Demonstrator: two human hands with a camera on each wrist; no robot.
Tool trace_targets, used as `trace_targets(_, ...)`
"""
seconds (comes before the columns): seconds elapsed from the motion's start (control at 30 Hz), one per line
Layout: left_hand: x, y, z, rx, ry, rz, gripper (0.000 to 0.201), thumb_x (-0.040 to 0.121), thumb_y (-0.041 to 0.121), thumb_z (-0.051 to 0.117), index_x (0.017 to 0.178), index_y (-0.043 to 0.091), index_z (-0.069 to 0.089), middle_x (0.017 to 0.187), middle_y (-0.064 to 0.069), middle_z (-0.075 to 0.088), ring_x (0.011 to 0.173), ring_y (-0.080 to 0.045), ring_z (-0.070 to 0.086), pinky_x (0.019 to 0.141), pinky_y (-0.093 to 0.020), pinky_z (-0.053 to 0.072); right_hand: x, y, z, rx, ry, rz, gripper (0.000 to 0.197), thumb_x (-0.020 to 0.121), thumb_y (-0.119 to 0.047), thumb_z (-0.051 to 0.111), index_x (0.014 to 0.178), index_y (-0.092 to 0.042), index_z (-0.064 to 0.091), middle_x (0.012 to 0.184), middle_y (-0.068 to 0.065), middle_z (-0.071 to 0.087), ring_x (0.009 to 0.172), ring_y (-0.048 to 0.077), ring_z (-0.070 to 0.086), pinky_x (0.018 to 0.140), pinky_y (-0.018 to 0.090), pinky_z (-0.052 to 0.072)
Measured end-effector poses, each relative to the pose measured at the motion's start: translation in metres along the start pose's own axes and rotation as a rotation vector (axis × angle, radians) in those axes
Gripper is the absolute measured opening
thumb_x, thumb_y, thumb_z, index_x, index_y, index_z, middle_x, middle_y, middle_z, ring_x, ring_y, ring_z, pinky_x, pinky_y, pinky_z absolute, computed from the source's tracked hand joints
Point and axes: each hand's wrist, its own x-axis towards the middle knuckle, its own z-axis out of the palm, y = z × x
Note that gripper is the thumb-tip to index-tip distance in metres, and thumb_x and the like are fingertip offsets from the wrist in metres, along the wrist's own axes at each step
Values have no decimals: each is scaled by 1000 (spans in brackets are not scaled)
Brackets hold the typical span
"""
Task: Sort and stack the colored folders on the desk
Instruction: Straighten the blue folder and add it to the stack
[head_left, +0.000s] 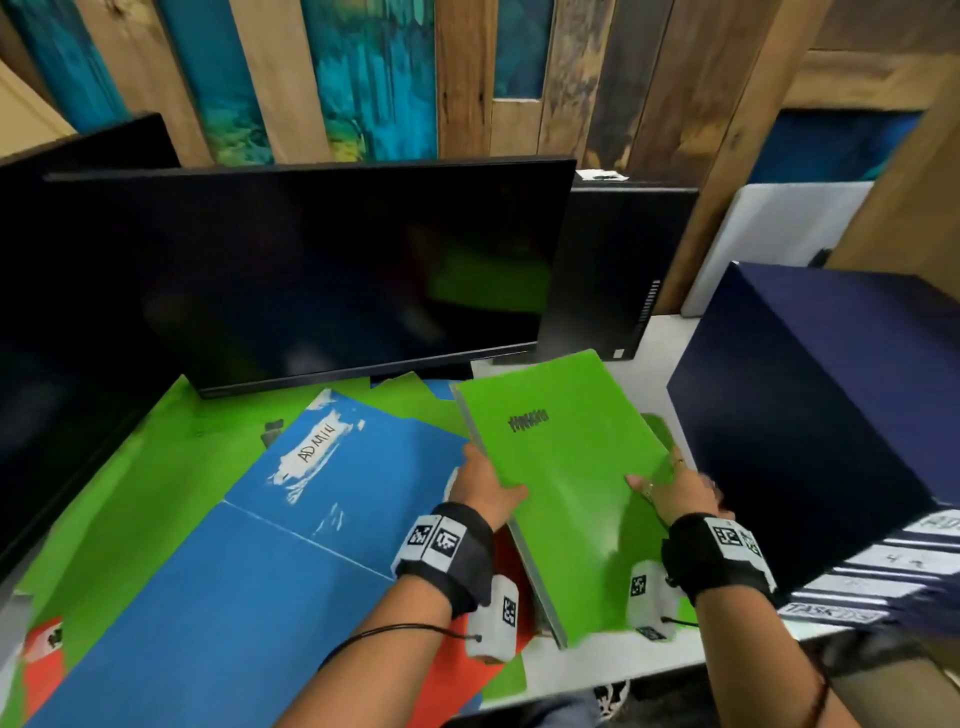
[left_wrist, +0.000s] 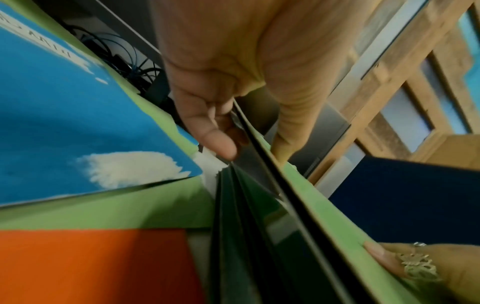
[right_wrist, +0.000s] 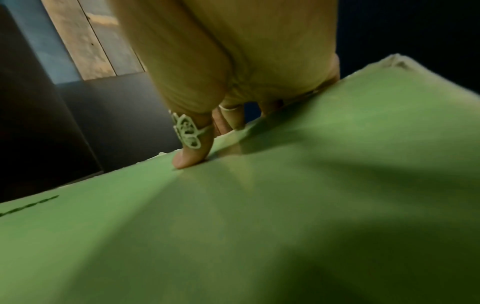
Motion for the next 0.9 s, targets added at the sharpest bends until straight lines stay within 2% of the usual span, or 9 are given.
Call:
trace_targets(0.1,13,-12,16,47,-81,22,67,79,22,71,132,0,35,129,-13,54,117,-26,54,95,-29,44,7,15,2,-18,-4,69,81,75,-56,67,141,-22,33,140,21,40,132,39,31,108,53,24)
trace_targets(0.17,23,-14,23,89,-123,15,78,86,26,64,143,-3,21,129,-19,55,118,-30,54,96,-34,45,14,22,5,-29,-6,99,81,73,-58,67,138,-20,36,136,19,45,129,37,36,108,51,29)
trace_targets(0.23,30,-12,29,139,-134,-11,76,93,24,54,147,-4,7,131,-24,51,121,-34,51,96,-35,41,17,24,6,-46,-16,122,80,74,-57,66,137,-17,37,137,19,43,130,37,36,109,51,29)
trace_targets(0.4,46,-13,41,289,-138,-25,71,91,30,56,144,-2,20,132,-24,48,123,-36,47,100,-36,39,10,17,4,-88,-25,163,75,81,-49,64,139,-12,35,149,21,18,137,40,21,112,50,20)
trace_targets(0.5,50,-22,34,349,-79,-57,83,86,42,60,148,9,15,140,-21,31,129,-39,35,107,-38,32,4,8,2,-123,-13,89,77,81,-52,62,142,-17,32,150,17,18,137,38,19,111,51,19)
trace_targets(0.6,59,-37,9,369,46,-38,80,85,43,60,147,13,21,142,-18,30,132,-35,29,110,-36,25,-6,-13,1,-111,24,-47,72,85,-50,58,144,-19,31,148,17,27,136,36,27,110,52,25)
trace_targets(0.7,67,-64,-35,428,129,-74,64,87,30,60,143,17,33,145,-16,28,135,-31,26,112,-36,22,-24,-42,9,-37,55,-309,54,88,-40,58,136,-17,45,141,14,41,132,29,37,108,43,32)
trace_targets(0.8,62,-105,-88,575,216,-324,50,88,13,49,137,14,40,146,-15,27,137,-33,24,113,-46,25,-46,-76,26,53,-80,-636,36,91,-24,58,124,-8,58,131,11,56,122,26,50,105,32,38)
trace_targets(0.9,49,-154,-136,630,326,-656,50,92,15,41,140,3,33,149,-16,24,141,-34,14,112,-64,9,-74,-108,60,5,-270,-826,36,91,-20,56,123,-5,60,134,10,55,125,23,50,106,26,36)
